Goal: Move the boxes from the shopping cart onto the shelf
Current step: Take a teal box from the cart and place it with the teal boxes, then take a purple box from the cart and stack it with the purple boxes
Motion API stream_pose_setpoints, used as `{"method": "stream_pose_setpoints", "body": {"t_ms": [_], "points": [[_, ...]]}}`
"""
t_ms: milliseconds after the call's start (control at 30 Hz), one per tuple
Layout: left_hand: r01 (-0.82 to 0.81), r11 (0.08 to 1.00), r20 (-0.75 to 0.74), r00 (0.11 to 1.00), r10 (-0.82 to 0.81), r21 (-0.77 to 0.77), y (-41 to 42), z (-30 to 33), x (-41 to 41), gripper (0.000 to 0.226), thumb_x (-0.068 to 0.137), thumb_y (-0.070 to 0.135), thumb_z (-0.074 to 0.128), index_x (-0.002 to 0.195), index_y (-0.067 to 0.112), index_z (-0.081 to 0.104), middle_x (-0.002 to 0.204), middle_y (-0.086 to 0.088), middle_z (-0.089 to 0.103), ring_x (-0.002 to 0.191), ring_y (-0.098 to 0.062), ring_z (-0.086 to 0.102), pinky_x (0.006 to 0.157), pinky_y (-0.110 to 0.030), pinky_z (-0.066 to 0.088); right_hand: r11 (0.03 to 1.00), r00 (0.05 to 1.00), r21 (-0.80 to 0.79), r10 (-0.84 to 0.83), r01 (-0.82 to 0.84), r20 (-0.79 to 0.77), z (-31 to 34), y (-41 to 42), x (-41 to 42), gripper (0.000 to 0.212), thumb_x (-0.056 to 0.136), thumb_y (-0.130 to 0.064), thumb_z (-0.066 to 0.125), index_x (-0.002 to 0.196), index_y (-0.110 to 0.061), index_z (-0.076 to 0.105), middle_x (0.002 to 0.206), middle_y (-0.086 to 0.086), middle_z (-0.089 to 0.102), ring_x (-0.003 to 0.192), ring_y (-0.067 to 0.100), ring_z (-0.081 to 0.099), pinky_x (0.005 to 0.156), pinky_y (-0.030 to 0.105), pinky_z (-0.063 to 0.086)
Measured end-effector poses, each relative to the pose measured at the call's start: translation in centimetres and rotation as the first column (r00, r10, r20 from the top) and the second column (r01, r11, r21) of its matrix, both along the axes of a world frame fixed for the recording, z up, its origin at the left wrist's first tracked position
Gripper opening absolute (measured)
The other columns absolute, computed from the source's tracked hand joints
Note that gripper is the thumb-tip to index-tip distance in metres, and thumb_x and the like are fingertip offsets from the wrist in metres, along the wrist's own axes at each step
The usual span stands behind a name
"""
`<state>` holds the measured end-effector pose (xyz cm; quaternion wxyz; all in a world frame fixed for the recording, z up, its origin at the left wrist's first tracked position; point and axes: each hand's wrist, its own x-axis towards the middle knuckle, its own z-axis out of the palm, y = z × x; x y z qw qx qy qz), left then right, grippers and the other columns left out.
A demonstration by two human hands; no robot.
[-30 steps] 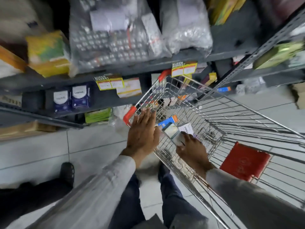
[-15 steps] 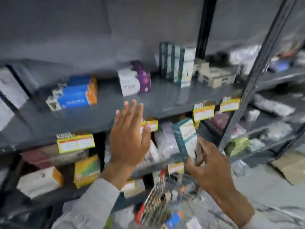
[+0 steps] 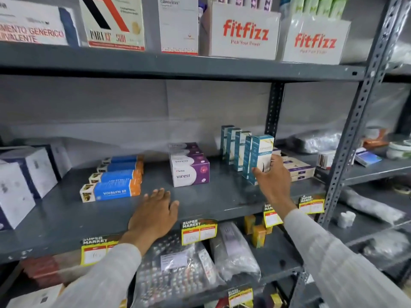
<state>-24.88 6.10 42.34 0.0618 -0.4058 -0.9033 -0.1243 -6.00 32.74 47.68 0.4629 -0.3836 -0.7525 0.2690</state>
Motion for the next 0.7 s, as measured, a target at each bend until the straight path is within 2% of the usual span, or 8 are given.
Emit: {"method": "stream_pose_setpoints", "body": {"t_ms": [100,267,433,533,633,700], "points": [[-0.002,1.000,0.000,1.000,0.002,-0.003,0.0,-0.1,-0.1,0.067,0.104,0.052,0.018,0.158,0.013,0.028,0.169,-0.007,0.024,0.157,-0.024,0.019,0.128,-0.043,0.010,0.999,0.999,-0.019,-0.028,0.028,0.024,-1.2,1.7,-0.3,0.044,0.081,-0.031,0.078,0.109,-0.024,0.045,0.107,0.003,0.070,0.098,0.031,0.065,0.074,0.035,0.044],[-0.008,1.000,-0.011,1.000,0.008,-0.016,0.1,-0.1,0.0,0.067,0.104,0.052,0.017,0.158,0.013,0.028,0.168,-0.007,0.025,0.156,-0.024,0.019,0.129,-0.044,0.012,0.999,0.998,-0.007,-0.047,0.048,0.047,-2.4,2.3,-0.5,0.051,0.077,-0.037,0.077,0.114,-0.025,0.043,0.115,0.003,0.069,0.104,0.032,0.062,0.081,0.045,0.055],[-0.010,0.999,-0.015,1.000,0.009,-0.038,0.1,0.0,0.1,0.067,0.105,0.052,0.015,0.159,0.013,0.026,0.169,-0.007,0.023,0.157,-0.024,0.018,0.129,-0.043,0.012,0.999,0.995,0.006,-0.036,0.035,0.095,-2.8,2.0,-0.2,0.054,0.082,-0.027,0.078,0.124,-0.015,0.047,0.120,0.008,0.067,0.106,0.029,0.063,0.077,0.031,0.042],[-0.016,1.000,0.000,1.000,0.016,-0.015,0.1,0.0,0.1,0.068,0.104,0.053,0.016,0.159,0.013,0.026,0.169,-0.007,0.023,0.157,-0.023,0.018,0.129,-0.043,0.011,0.999,0.996,0.039,-0.013,0.009,0.092,-2.8,1.5,0.0,0.060,0.081,-0.024,0.081,0.129,-0.014,0.046,0.127,0.008,0.064,0.113,0.030,0.063,0.084,0.037,0.049],[-0.014,0.995,0.031,0.999,0.011,0.098,-0.4,0.5,1.0,0.065,0.105,0.052,0.026,0.158,0.015,0.030,0.167,-0.006,0.028,0.156,-0.022,0.022,0.127,-0.041,0.015,0.999,0.999,0.053,0.010,-0.012,0.044,-3.2,0.4,1.0,0.070,0.083,-0.018,0.079,0.141,-0.018,0.040,0.138,0.006,0.056,0.124,0.026,0.055,0.099,0.042,0.048],[0.008,0.954,0.017,1.000,-0.013,0.301,-1.0,0.7,1.9,0.057,0.105,0.044,0.036,0.155,0.018,0.037,0.163,-0.006,0.037,0.153,-0.018,0.026,0.124,-0.039,0.022,0.995,0.998,0.093,0.025,-0.020,-0.056,-4.0,-0.9,2.2,0.070,0.085,-0.017,0.074,0.144,-0.026,0.037,0.142,0.001,0.052,0.126,0.019,0.052,0.105,0.043,0.048]]}}
